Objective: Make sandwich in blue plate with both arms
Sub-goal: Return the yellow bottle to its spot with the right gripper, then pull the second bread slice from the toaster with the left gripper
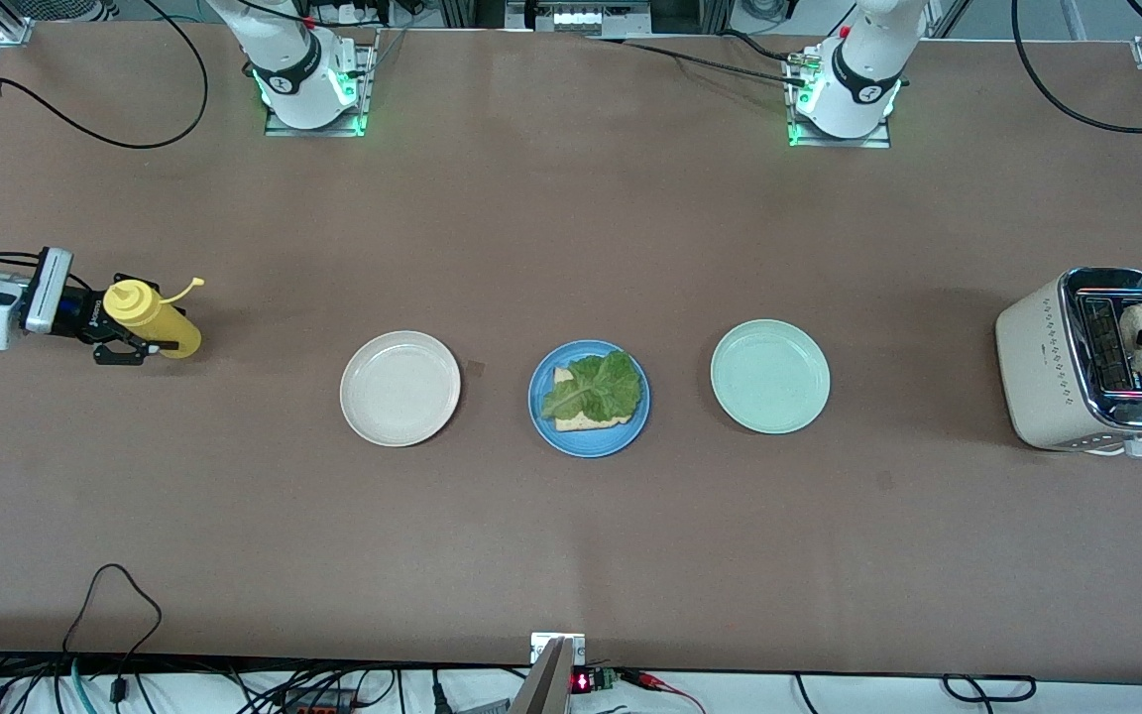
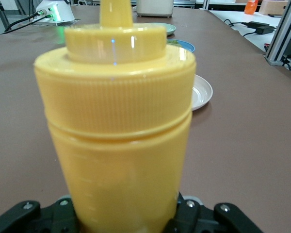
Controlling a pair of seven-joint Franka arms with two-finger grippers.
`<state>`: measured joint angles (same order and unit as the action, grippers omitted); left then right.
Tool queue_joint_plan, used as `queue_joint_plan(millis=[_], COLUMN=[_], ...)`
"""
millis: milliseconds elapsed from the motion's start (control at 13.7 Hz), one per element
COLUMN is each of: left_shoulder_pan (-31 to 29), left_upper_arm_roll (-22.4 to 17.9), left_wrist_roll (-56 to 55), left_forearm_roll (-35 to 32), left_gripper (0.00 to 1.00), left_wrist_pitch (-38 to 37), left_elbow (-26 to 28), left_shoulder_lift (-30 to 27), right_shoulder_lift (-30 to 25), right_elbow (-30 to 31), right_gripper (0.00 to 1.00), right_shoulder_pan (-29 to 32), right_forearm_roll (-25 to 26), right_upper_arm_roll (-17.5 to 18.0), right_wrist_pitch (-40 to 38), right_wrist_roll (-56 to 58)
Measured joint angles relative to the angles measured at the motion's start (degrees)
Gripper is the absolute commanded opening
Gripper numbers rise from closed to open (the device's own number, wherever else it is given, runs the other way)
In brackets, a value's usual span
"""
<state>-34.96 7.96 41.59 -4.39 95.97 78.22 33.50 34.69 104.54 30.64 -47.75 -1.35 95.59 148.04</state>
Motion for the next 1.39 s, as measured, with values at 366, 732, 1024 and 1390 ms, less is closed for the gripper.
queue_joint_plan(millis=[366,732,1024,1390], left_shoulder_pan=[-0.4,-0.6,0.9,8.6], left_upper_arm_roll=[0.0,0.4,1.8,2.9], left_wrist_roll=[-1.7,-1.6,-1.4,-7.7], left_forearm_roll=[0.0,0.0,0.0,2.1], left_gripper=[0.01,0.01,0.01,0.01], left_wrist_pitch=[-0.9,-1.8,-13.7,-24.3], left_elbow=[0.2,-0.6,-7.7,-12.5], left_shoulder_lift=[0.2,-1.2,-6.8,-8.5], right_shoulder_lift=[3.7,6.8,7.5,7.8], right_elbow=[-2.4,-3.4,-3.6,-4.1], right_gripper=[0.04,0.38,0.89,1.00], right_shoulder_pan=[1.8,2.0,2.1,2.1], right_forearm_roll=[-0.7,-2.4,-2.7,-3.0], right_upper_arm_roll=[0.0,0.0,0.1,0.1], right_wrist_pitch=[0.0,0.0,0.0,-0.2], right_wrist_roll=[0.5,1.3,1.3,1.3])
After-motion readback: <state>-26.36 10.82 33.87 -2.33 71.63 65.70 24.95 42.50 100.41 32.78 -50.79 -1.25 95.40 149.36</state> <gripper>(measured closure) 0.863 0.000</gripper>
